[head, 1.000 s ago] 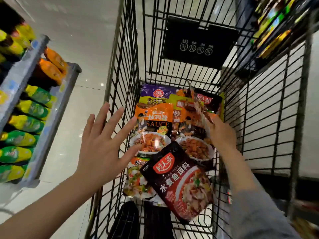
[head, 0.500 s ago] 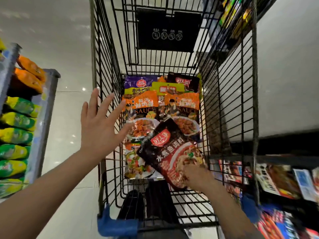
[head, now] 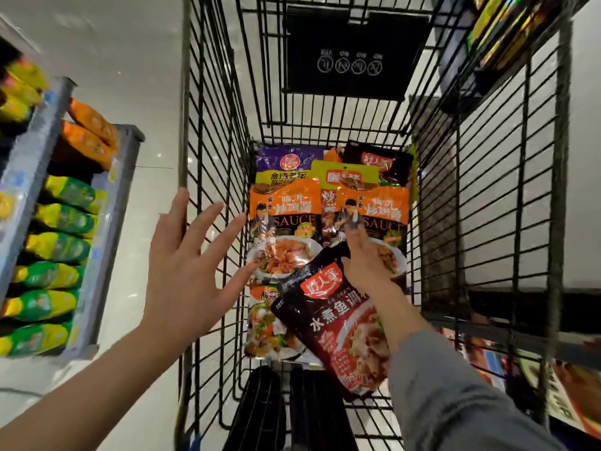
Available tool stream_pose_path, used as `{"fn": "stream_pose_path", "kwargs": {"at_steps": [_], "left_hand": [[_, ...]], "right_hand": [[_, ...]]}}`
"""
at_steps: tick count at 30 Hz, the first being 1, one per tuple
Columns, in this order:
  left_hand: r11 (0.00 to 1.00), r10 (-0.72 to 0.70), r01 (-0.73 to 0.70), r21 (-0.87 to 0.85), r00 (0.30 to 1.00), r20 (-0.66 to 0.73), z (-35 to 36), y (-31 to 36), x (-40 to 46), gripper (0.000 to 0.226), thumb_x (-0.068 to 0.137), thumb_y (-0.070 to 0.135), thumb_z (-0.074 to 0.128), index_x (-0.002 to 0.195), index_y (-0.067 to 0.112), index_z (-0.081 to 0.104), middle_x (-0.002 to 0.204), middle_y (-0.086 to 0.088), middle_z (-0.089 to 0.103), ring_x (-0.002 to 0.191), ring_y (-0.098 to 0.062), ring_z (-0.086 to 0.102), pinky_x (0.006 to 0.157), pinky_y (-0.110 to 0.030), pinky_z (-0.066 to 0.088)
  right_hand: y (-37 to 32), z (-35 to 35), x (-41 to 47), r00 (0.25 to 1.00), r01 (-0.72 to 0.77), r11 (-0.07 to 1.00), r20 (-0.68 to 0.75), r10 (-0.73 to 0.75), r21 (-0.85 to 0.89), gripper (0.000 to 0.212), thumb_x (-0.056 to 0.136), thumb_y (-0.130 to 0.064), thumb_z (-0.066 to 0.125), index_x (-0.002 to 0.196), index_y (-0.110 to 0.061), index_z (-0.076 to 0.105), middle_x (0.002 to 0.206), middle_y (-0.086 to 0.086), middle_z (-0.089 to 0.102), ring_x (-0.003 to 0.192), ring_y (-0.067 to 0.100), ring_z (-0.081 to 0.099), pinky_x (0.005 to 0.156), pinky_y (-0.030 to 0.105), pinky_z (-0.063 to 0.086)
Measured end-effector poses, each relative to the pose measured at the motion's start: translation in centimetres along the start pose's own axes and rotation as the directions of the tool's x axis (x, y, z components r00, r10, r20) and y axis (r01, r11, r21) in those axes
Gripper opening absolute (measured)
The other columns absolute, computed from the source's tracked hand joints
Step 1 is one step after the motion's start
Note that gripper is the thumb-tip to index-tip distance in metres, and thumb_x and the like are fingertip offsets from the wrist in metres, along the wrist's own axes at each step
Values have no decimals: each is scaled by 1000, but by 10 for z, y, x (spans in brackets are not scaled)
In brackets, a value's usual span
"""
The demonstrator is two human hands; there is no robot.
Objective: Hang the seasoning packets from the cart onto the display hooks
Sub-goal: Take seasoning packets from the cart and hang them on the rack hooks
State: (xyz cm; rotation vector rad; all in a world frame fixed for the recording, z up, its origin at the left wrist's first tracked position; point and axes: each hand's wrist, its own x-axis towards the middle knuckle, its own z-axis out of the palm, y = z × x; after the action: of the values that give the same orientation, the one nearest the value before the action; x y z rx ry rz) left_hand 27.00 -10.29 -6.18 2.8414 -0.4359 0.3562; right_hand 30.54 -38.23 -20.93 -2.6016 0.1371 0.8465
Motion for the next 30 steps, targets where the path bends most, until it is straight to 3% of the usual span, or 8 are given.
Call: {"fn": "stream_pose_path", "kwargs": {"at_steps": [2, 8, 11, 14, 20, 22, 27, 30], "left_hand": [[1000, -9, 9, -6, 1000, 5, -2, 1, 0, 56, 85, 48, 58, 130, 16, 59, 136, -14, 53, 143, -39, 18, 107, -63, 29], [1000, -25, 25, -5, 999, 36, -4, 2, 1, 56, 85, 48, 59, 130, 15, 59, 136, -15, 52, 143, -39, 19, 107, -63, 28], [999, -30, 30, -12, 999, 34, -4, 2, 0, 55, 85, 48, 59, 128, 15, 61, 136, -15, 53, 143, -40, 20, 107, -63, 29], [1000, -27, 28, -11, 999, 34, -4, 3, 0, 54, 84, 47, 60, 127, 15, 61, 135, -15, 53, 142, -40, 21, 105, -63, 30], [999, -26, 26, -32, 1000, 9, -2, 2, -1, 53, 85, 48, 58, 127, 15, 61, 136, -15, 52, 144, -37, 19, 107, -62, 28], [999, -33, 33, -35, 999, 10, -4, 4, -1, 53, 85, 48, 57, 126, 15, 62, 136, -15, 52, 144, -37, 19, 108, -62, 27], [999, -38, 38, -17, 999, 23, -2, 2, -2, 54, 82, 48, 60, 126, 17, 63, 137, -15, 52, 144, -36, 19, 110, -60, 24], [999, -34, 34, 5, 999, 34, -1, 1, -2, 54, 81, 49, 60, 124, 17, 64, 135, -15, 53, 143, -37, 20, 110, -60, 24]], "right_hand": [[-12, 9, 4, 998, 43, 999, 37, -43, 4, 74, 96, -6, 44, 151, -32, 1, 159, -1, -10, 145, 29, 5, 108, 41, 33], [-35, 26, 4, 973, 199, 951, 161, -164, -238, 68, 91, 3, 42, 148, -27, 23, 151, 7, 26, 134, 32, 28, 104, 48, 36], [-43, 21, 4, 951, 278, 936, 200, -237, -214, 46, 93, -1, 44, 136, -17, 44, 132, 11, 52, 115, 31, 50, 87, 41, 45], [-48, 6, -6, 942, 315, 931, 183, -282, -186, 33, 94, -3, 44, 123, -14, 55, 115, 10, 61, 99, 29, 58, 71, 35, 47], [-10, -39, -68, 980, 141, 989, -135, -145, -37, 30, 93, -7, 44, 115, -19, 60, 109, 2, 63, 100, 24, 58, 68, 30, 41], [3, -60, -91, 971, 52, 996, -228, -68, -77, 31, 95, -9, 43, 120, -19, 59, 112, 5, 61, 101, 26, 56, 70, 32, 40], [13, -81, -100, 977, -62, 958, -213, 1, -280, 39, 92, -14, 48, 129, -25, 51, 105, 6, 58, 95, 27, 58, 65, 31, 39], [18, -85, -104, 969, -121, 965, -238, 64, -234, 34, 91, -14, 48, 123, -24, 53, 99, 7, 56, 90, 29, 57, 62, 30, 35]]}}
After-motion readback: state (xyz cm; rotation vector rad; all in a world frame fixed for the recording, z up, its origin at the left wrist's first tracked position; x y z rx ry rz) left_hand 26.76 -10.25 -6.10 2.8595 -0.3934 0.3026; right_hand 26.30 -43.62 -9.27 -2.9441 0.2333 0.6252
